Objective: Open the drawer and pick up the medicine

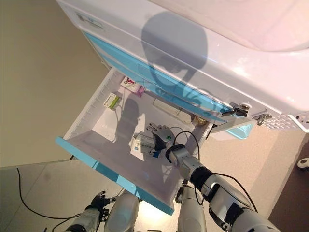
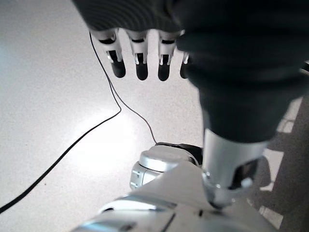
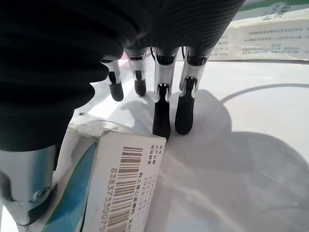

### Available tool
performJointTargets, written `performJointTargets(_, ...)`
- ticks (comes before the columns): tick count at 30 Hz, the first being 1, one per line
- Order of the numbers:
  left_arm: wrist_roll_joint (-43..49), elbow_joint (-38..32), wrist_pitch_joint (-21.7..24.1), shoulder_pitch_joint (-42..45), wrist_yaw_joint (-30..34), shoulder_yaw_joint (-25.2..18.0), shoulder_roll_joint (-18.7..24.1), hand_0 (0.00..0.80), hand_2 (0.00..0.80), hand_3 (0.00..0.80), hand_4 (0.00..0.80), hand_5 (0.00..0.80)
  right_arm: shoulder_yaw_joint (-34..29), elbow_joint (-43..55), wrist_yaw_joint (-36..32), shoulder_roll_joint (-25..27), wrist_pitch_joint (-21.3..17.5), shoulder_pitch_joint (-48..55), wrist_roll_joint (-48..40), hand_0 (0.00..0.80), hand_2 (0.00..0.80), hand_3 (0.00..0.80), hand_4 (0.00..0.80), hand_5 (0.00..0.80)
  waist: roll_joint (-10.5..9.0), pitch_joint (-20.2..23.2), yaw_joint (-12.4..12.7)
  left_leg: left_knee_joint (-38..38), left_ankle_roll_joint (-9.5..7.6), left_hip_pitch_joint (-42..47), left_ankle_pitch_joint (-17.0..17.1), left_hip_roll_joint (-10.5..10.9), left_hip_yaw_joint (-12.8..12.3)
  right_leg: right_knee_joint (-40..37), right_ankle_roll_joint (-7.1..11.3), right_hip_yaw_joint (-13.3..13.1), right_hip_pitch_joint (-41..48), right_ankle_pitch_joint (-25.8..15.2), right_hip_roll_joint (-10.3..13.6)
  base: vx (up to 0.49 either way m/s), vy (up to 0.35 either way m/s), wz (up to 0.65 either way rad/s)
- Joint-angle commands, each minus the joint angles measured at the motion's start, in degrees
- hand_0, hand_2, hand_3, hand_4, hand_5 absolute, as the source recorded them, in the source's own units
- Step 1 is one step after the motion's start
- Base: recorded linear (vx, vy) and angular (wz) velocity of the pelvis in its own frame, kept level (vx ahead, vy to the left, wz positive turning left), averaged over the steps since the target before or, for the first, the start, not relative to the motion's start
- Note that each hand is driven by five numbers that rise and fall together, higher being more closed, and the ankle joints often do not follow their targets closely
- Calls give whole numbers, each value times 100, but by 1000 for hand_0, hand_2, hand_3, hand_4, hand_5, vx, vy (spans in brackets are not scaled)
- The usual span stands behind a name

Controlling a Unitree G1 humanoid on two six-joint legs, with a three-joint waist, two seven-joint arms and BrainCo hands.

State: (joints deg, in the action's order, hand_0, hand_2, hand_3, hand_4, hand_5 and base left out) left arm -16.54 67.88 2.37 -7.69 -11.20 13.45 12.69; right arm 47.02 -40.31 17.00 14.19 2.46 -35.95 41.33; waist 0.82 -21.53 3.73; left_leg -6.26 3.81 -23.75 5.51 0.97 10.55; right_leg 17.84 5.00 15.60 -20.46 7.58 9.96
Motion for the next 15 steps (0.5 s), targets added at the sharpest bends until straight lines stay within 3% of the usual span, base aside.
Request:
performJointTargets(1, -33, 145, -14, -212, -112, 16, 7, 0, 0, 0, 0, 0, 360, 15, -195, -398, -101, 104, -182, 0, 0, 0, 0, 0, -256, -269, 164, 1, -234, 49, -243, 387, -45, -577, 155, -145, 79, -579, 88, 0, 0, 0)
performJointTargets(5, -76, 72, 47, -242, -164, 103, -15, 0, 0, 0, 0, 0, 110, -43, 114, -356, -54, -62, -347, 0, 0, 0, 0, 0, -212, -278, 161, 26, -239, -11, -186, 376, -81, -636, 168, -168, -2, -659, 71, -31, 24, -1)
performJointTargets(10, -76, 96, 28, -248, -201, 66, -9, 0, 0, 0, 0, 0, 92, 241, 37, -302, -53, -122, -490, 0, 0, 0, 0, 0, -245, -319, 144, 88, -218, -4, -153, 337, -117, -678, 169, -205, -38, -690, 39, -24, 9, -1)
performJointTargets(11, -75, 117, 15, -248, -201, 56, -6, 0, 0, 0, 0, 0, 122, 284, -33, -297, -55, -117, -469, 147, 147, 147, 147, 147, -254, -324, 134, 108, -212, -2, -139, 331, -111, -682, 171, -205, -43, -695, 38, 0, 0, 0)
performJointTargets(12, -75, 117, 15, -252, -201, 56, -6, 0, 0, 0, 0, 0, 120, 285, -35, -295, -54, -120, -468, 411, 411, 411, 411, 411, -250, -313, 130, 117, -214, -22, -115, 333, -106, -700, 172, -199, -56, -720, 38, 0, 0, 0)
performJointTargets(13, -66, 135, 11, -259, -201, 41, -12, 0, 0, 0, 0, 0, 140, 307, -52, -288, -62, -107, -459, 496, 496, 496, 496, 496, -257, -324, 127, 120, -207, -2, -129, 330, -105, -686, 168, -212, -42, -694, 39, 0, 0, 0)
performJointTargets(14, -57, 152, 2, -259, -197, 32, -18, 0, 0, 0, 0, 0, 183, 318, -95, -283, -62, -95, -421, 800, 800, 800, 800, 800, -258, -325, 115, 140, -201, -3, -114, 328, -90, -691, 163, -211, -40, -689, 39, 0, 0, 0)
performJointTargets(15, -59, 170, -4, -269, -185, 23, -22, 0, 0, 0, 0, 0, 232, 308, -145, -282, -72, -75, -374, 800, 800, 800, 800, 800, -258, -331, 110, 162, -189, 0, -92, 325, -73, -690, 159, -202, -33, -684, 41, -26, -40, -1)
